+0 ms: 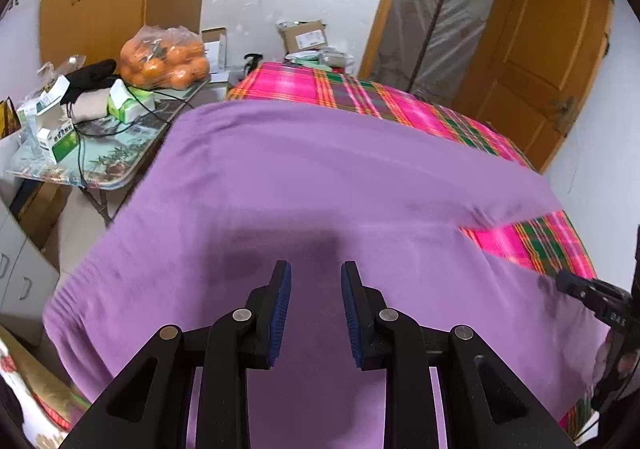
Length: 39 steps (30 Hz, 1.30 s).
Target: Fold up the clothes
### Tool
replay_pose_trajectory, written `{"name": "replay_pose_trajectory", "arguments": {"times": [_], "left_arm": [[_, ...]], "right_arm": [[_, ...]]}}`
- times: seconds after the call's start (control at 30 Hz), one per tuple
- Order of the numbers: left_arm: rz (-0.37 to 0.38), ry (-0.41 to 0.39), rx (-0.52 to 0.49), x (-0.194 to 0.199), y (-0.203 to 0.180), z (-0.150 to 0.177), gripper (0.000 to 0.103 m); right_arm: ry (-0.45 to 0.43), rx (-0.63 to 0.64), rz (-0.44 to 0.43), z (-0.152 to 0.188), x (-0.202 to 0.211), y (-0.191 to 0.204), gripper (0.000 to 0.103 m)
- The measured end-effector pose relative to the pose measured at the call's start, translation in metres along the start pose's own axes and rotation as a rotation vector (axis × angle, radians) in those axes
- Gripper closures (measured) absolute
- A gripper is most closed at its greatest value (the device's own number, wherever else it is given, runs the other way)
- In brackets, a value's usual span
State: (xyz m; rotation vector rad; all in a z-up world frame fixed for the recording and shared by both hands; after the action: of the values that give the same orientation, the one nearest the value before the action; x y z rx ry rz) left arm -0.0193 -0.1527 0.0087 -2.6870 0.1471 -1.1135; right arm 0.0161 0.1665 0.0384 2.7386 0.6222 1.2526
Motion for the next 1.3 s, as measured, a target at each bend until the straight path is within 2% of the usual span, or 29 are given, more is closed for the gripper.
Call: {"name": "replay_pose_trajectory", "arguments": {"times": [0.1, 0.23, 0.33, 0.43, 0.57, 0.63, 0.67, 0.73, 0.83, 0.97, 1.3], "left_arm": [[-0.010, 0.017, -0.017, -0.006, -0.008, 0.015, 0.076], [-0.022, 0.043, -0.025, -0.015, -0.009, 0.027, 0.076], [-0.026, 0.043, -0.016, -0.016, -0.007, 0.027, 0.076], [-0.032, 0.043, -0.013, -0.017, -0.008, 0.026, 0.076], [-0.045, 0.046, -0.025, -0.018, -0.010, 0.027, 0.076], [-0.052, 0.047, -0.030, -0.018, -0.011, 0.026, 0.076], [-0.055, 0.047, -0.033, -0.018, -0.011, 0.026, 0.076], [-0.063, 0.048, -0.040, -0.018, -0.012, 0.026, 0.076], [-0.080, 0.051, -0.058, -0.019, -0.015, 0.026, 0.074], [-0.095, 0.054, -0.074, -0.021, -0.018, 0.026, 0.073], [-0.102, 0.056, -0.081, -0.022, -0.018, 0.026, 0.073]], "right_arm": [[0.011, -0.015, 0.003, 0.012, 0.003, -0.007, 0.090], [0.038, -0.097, -0.004, 0.035, 0.007, -0.035, 0.090], [0.014, -0.214, -0.065, 0.050, 0.022, -0.067, 0.093], [-0.028, -0.344, -0.050, 0.059, 0.040, -0.108, 0.093], [-0.105, -0.560, 0.046, 0.072, 0.068, -0.174, 0.100], [-0.131, -0.600, 0.103, 0.076, 0.079, -0.189, 0.100], [-0.141, -0.606, 0.134, 0.077, 0.084, -0.193, 0.097], [-0.143, -0.570, 0.140, 0.075, 0.087, -0.184, 0.094], [-0.114, -0.461, 0.062, 0.066, 0.077, -0.149, 0.094], [-0.031, -0.287, -0.018, 0.056, 0.046, -0.094, 0.094], [0.046, -0.093, 0.068, 0.031, 0.005, -0.044, 0.094]]}}
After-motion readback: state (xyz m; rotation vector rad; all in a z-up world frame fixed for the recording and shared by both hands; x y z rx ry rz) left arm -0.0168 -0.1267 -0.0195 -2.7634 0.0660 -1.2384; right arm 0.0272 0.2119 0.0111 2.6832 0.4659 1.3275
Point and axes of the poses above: each gripper's, at about its wrist camera, not at the fingertips, and x roughly against the way its jaws point, y to its left, z to its underside, the point moved 3 cm from there along -x, roughly the way its jaws point, and after that the axes turned 2 degrees about z, right-handed, at the moved point
